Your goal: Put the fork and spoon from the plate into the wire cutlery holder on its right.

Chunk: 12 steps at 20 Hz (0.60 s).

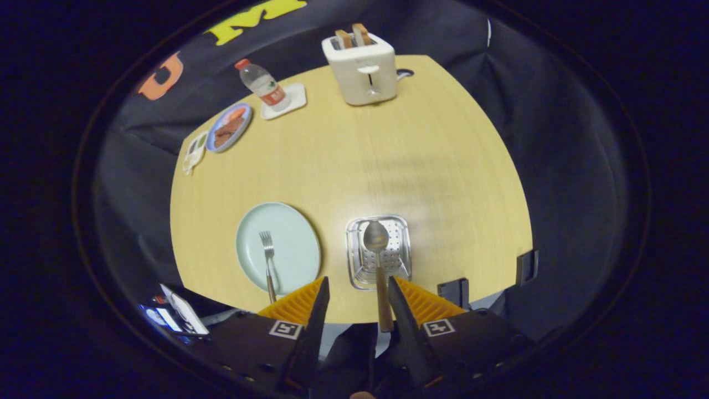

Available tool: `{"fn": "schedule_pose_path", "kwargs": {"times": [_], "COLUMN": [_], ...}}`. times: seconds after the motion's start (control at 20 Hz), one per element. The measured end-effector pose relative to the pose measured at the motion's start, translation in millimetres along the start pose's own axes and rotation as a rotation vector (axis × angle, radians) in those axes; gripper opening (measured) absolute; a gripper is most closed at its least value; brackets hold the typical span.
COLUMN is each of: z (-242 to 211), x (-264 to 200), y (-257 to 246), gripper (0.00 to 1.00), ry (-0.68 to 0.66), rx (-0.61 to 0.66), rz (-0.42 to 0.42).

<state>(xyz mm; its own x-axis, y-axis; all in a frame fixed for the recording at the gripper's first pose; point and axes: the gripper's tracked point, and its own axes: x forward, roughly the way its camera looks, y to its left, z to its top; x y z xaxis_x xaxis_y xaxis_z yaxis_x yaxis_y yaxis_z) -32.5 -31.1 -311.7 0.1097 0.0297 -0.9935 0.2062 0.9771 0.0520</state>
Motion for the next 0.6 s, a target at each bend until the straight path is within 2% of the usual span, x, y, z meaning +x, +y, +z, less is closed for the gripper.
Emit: {"fn": "schedule_pose_path", "kwargs": {"times": [0.05, 0.1, 0.2, 0.4, 0.6], "z": [2.5, 4.5, 5.6, -10.3, -37.5], "x": [-7.8, -15.0, -25.8, -26.2, -1.0], "y": [11.3, 25.2, 52.7, 108.5, 149.7], "gripper": [0.76, 0.78, 0.89, 0.95, 0.97], "ry": [-0.055, -0.110, -0.225, -0.398, -0.441], "rx": [-0.034, -0.070, -0.141, -0.241, -0.268], "rz": [0.013, 0.035, 0.062, 0.084, 0.105]}}
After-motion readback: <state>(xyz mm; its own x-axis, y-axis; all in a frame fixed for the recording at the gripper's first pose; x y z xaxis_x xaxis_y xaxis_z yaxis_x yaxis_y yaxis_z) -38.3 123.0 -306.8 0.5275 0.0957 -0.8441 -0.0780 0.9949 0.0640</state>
